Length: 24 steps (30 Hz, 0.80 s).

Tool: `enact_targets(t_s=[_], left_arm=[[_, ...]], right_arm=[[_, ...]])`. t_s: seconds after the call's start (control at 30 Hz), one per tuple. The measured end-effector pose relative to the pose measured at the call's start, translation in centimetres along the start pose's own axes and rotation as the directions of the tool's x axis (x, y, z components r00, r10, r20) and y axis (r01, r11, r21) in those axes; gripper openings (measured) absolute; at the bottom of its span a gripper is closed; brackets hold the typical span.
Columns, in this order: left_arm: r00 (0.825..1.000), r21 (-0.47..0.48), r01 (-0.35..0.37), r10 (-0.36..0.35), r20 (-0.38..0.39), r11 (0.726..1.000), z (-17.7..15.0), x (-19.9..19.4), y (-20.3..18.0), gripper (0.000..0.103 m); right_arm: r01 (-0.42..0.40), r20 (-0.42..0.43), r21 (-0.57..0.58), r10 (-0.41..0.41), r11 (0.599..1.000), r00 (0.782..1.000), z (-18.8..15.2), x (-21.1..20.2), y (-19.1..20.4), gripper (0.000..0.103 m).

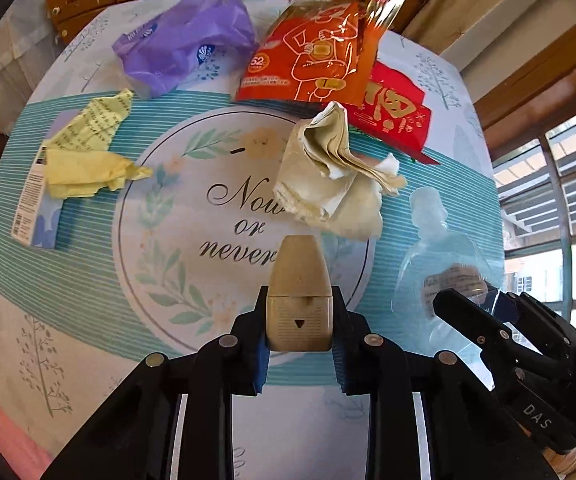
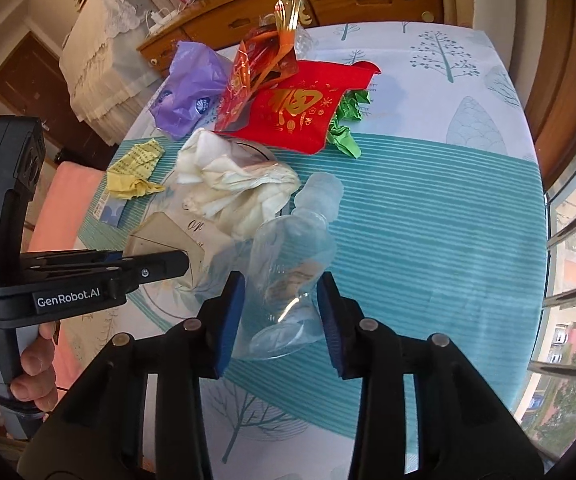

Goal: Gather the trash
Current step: 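Carry the tan block and clear bottle in both tools over the bin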

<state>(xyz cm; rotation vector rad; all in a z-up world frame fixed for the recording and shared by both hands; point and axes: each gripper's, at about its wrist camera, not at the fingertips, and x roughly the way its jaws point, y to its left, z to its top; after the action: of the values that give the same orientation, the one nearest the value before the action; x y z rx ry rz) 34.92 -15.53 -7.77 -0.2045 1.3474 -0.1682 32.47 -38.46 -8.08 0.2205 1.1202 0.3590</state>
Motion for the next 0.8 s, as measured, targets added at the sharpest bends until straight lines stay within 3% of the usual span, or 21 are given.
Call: enact_targets(t_s=[0.27,0.4,0.63,0.8], left_arm=[[0.994,0.062,0.085,-0.089,0.059,0.994,-5.1,-6.1,3.9,0.025],[0.990,0.142,0.084,-0.098,0.097,0.986,-9.0,-9.9,6.0,0.025],[0.983,0.216,0.102,-0.132,0.129,0.971,-17.1,-15.6,11.7,0.025],[0.985,0.269,0.095,-0.129,0.113,0.958,-23.7,-17.5,16.4,0.025]], right_arm=[[0.003,0.085,0.013,-0.004,1.000,0.996,-4.1,-4.5,4.3,0.033],[0.005,0.124,0.009,-0.006,1.000,0.992,-7.1,-6.9,8.0,0.033],[0.016,0.160,-0.014,-0.014,1.000,0.987,-14.8,-9.5,17.3,0.033],[0.015,0.170,-0.028,-0.011,0.999,0.985,-21.1,-9.8,23.8,0.033]])
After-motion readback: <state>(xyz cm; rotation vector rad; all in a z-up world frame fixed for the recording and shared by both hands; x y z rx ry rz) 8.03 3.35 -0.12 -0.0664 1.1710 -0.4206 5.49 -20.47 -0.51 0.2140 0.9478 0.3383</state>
